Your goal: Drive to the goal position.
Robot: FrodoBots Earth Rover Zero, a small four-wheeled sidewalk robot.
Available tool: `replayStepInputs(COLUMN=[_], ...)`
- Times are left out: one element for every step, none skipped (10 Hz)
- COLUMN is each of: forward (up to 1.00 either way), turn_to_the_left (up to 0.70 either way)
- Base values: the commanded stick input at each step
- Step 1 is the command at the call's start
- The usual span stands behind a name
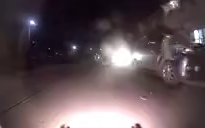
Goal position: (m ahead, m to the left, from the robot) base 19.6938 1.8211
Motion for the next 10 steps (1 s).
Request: replayStepInputs(forward=[0.85,0.85,0.85,0.85,0.85,0.85,0.85,0.85,0.85,0.85], turn_to_the_left=[0.15,0.27,0.30,0.15,0.01,0.00,0.00,0.00,0.00,0.00])
